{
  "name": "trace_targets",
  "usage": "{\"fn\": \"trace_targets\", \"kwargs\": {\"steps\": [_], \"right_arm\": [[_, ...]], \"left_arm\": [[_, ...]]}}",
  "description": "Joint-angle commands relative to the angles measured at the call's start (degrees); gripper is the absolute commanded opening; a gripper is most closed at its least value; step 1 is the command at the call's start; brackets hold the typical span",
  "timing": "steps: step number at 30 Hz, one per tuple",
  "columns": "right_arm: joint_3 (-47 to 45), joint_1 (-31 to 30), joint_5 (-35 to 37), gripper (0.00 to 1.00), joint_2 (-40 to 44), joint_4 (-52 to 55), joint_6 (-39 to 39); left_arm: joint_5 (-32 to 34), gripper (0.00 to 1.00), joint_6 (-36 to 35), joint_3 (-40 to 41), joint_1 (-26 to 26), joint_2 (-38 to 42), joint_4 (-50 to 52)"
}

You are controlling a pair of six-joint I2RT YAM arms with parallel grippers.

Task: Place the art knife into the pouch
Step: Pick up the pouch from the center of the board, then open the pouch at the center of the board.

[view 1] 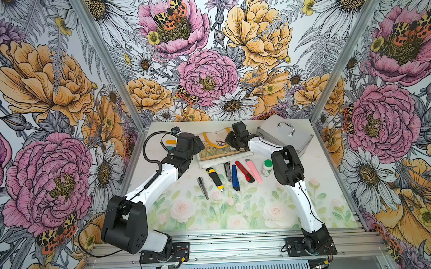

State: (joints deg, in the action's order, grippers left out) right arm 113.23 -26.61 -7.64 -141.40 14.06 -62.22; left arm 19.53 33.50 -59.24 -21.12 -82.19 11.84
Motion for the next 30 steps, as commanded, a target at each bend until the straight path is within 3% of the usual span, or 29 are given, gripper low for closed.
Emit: {"fn": "trace_targets", "kwargs": {"steps": [1,8,18,23,30], "right_arm": [[1.14,-0.34,-0.54,0.03,0.19,-0.1,1.29],[0.92,-0.22,0.17,0.0,4.03,-0.24,4.84],[-0.28,-0.07,-4.24,0.0,20.55,0.22,20.53],[-0.47,1.01,-11.55,0.0,28.35,1.35,26.94],[1.62,3.69,-23.43,0.0,35.46,2.81,33.64]], "left_arm": [[0.25,0.99,0.01,0.63,0.47,-0.86,0.38],[0.32,0.99,0.16,1.15,0.48,-0.25,0.38],[2.55,0.99,-5.36,-0.54,1.72,1.89,0.71],[-0.69,0.99,-7.49,-2.74,6.29,5.06,0.41],[-11.18,0.99,-8.67,-1.0,15.78,15.91,-4.38]]}}
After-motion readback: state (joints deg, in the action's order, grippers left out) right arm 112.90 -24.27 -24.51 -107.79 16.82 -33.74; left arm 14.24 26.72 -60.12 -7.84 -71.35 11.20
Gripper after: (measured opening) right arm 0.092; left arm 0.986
